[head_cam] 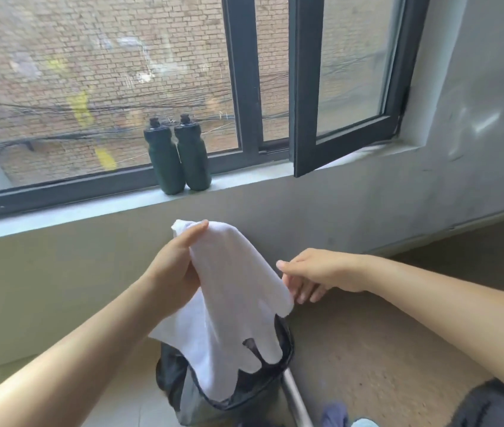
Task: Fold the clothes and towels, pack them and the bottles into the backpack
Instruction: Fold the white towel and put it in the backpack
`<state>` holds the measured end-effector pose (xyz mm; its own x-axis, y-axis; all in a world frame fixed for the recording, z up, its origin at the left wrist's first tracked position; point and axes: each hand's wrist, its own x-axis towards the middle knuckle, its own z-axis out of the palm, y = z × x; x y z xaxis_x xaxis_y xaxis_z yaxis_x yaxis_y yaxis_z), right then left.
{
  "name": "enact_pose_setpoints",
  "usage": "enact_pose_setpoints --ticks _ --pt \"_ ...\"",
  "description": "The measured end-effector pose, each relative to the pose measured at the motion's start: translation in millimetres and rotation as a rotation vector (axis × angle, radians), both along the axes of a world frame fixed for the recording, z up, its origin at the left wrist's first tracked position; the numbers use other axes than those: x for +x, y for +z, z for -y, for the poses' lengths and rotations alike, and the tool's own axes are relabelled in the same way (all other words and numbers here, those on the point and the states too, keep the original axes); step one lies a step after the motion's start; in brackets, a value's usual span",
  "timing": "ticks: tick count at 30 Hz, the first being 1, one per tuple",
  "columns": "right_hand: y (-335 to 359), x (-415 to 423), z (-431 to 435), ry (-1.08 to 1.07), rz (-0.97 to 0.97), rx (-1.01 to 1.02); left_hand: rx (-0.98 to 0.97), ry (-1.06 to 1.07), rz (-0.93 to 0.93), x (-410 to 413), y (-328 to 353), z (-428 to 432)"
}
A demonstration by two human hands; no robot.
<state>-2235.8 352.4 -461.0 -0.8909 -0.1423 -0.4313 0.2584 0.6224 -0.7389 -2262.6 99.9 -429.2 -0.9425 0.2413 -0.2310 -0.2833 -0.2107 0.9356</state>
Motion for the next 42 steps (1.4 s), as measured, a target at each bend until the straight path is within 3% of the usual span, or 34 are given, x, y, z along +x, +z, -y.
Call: enact_pose_setpoints --ticks 8,13,22,29,37,42 --pt "-20 -25 13 -0.209 0.019 -0.302 0.198 0.135 0.023 -16 2 0" --pt "-24 -25 21 -0.242 0.067 -0.354 0.269 0.139 0.058 -13 8 6" --pt "-1 -17 26 -0.22 0.11 -0.666 0.282 0.124 0.016 -1 23 11" --pt "16 -20 21 -0.309 -0.122 -0.885 0.12 0.102 0.051 -15 12 28" --pt "13 -29 5 -0.57 -0.337 -0.87 -0.083 0.222 0.138 -42 -18 59" --pt "19 -33 -1 -0.591 -0.511 -0.769 -0.048 0.391 0.085 -49 -20 64"
